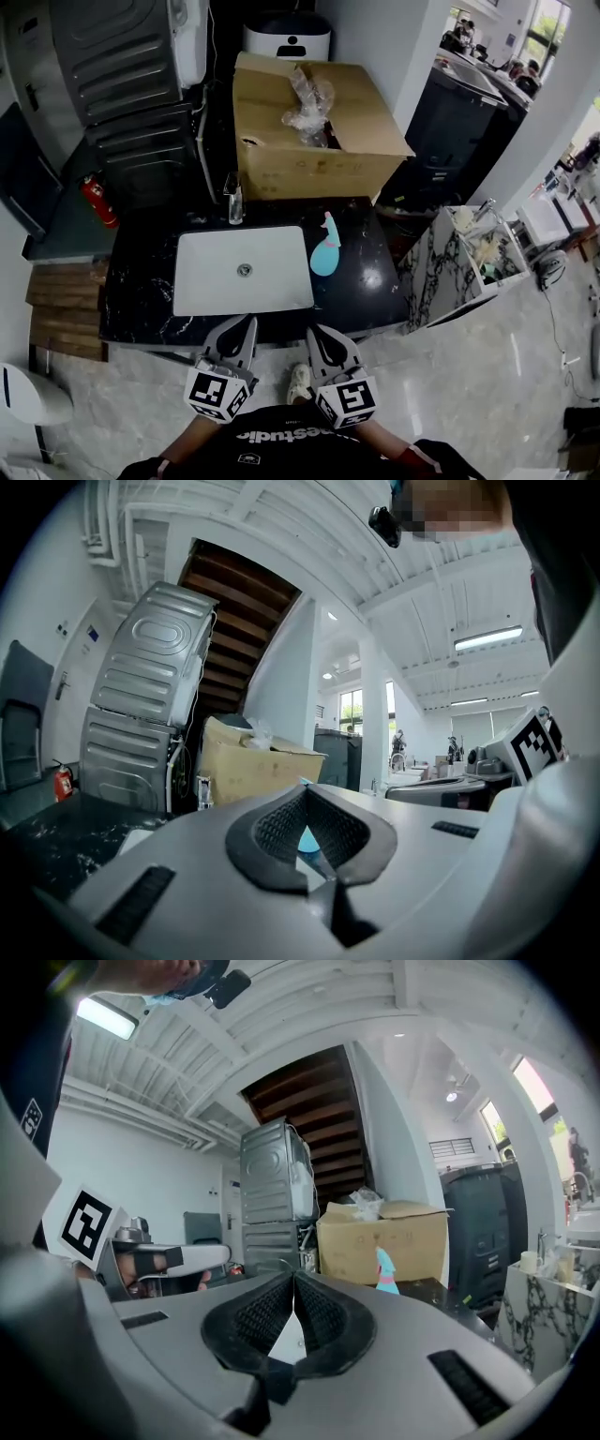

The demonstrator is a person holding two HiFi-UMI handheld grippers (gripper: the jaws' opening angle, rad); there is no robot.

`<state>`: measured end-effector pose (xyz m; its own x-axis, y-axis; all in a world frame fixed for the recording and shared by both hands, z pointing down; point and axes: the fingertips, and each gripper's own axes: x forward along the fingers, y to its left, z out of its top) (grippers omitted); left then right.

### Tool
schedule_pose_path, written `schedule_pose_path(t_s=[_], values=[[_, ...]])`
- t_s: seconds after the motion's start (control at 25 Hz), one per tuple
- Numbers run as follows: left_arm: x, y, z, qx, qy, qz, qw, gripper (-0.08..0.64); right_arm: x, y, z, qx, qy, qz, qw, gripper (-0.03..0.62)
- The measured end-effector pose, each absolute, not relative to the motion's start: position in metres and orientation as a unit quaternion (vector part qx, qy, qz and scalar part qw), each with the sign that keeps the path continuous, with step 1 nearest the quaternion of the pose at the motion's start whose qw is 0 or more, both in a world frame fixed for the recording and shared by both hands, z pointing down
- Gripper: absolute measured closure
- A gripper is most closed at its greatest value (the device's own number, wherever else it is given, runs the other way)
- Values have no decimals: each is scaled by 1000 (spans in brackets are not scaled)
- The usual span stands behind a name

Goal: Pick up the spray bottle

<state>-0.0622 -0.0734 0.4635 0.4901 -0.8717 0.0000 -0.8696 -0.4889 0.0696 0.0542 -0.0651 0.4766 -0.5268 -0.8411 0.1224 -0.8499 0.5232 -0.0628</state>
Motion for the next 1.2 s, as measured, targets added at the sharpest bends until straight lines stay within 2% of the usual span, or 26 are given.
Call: schedule_pose_path(t_s=[0.32, 0.64, 0.76, 0.88, 1.0, 1.2], values=[[-29, -165, 444, 853, -522, -13, 6, 545, 80, -160, 463, 461, -885, 53, 23, 554], [-44, -205, 446, 850, -527, -5, 15, 546, 84, -210, 467, 473, -879, 65, 15, 548], [-53, -216, 444, 853, -521, -4, 17, 545, 88, -232, 474, 492, -868, 59, 29, 444], [-56, -225, 447, 858, -513, -3, 19, 546, 93, -250, 487, 501, -862, 59, 46, 386], [-61, -233, 449, 860, -509, -4, 24, 545, 99, -267, 491, 514, -856, 39, 41, 350], [-73, -247, 452, 857, -514, -1, 29, 546, 112, -300, 497, 531, -846, 35, 44, 331]])
